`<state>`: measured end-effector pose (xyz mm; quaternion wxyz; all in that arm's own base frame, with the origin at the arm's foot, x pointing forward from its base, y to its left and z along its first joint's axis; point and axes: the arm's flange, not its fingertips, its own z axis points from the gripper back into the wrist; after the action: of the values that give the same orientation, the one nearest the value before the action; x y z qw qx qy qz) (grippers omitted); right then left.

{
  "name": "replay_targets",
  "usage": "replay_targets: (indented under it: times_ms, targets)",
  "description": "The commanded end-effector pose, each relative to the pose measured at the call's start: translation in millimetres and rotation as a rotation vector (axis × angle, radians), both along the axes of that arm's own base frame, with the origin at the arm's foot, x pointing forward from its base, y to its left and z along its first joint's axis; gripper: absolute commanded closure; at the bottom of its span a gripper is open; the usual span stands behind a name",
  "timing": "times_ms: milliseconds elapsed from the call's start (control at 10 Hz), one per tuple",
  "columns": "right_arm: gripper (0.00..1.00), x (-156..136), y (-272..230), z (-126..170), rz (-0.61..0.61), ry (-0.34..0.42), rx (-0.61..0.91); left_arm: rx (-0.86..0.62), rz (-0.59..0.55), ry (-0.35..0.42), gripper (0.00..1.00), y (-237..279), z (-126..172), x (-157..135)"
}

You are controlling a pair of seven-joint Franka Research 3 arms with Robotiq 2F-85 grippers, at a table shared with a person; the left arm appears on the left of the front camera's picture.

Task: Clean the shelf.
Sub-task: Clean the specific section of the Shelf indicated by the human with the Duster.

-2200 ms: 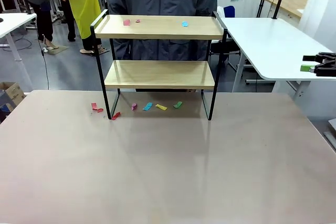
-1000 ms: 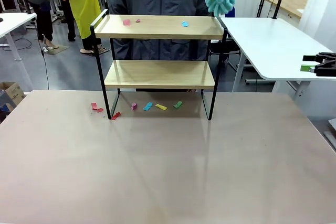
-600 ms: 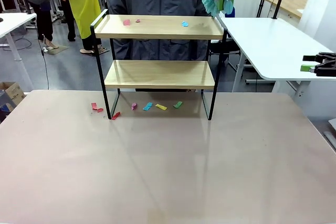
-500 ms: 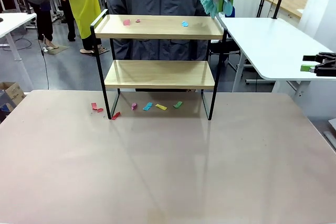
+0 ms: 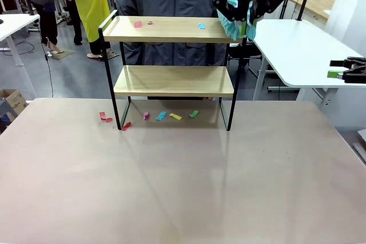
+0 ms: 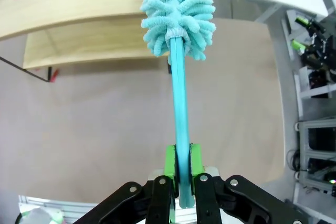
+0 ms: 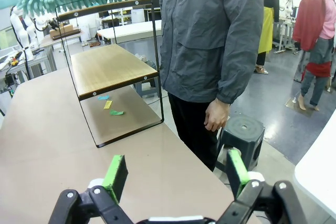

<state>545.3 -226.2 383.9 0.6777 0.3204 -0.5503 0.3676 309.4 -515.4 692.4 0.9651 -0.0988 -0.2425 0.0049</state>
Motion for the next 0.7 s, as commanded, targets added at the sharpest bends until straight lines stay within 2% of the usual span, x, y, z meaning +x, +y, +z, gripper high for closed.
replay_targets:
  times_ms: [0, 300, 600]
  targets:
    - [0.0, 0.5, 2.7, 3.1, 0.004, -0.006, 0.0, 0.018, -0.02, 0.03, 0.87, 8.6, -9.6, -0.6]
    - [0.0, 0.5, 2.7, 3.1, 0.004, -0.006, 0.0, 0.029, -0.007, 0.036, 0.87, 15.9, -6.9, 3.9]
    - [0.0, 0.5, 2.7, 3.1, 0.004, -0.006, 0.0, 0.097, 0.022, 0.056, 0.87, 64.5, 8.5, 27.5]
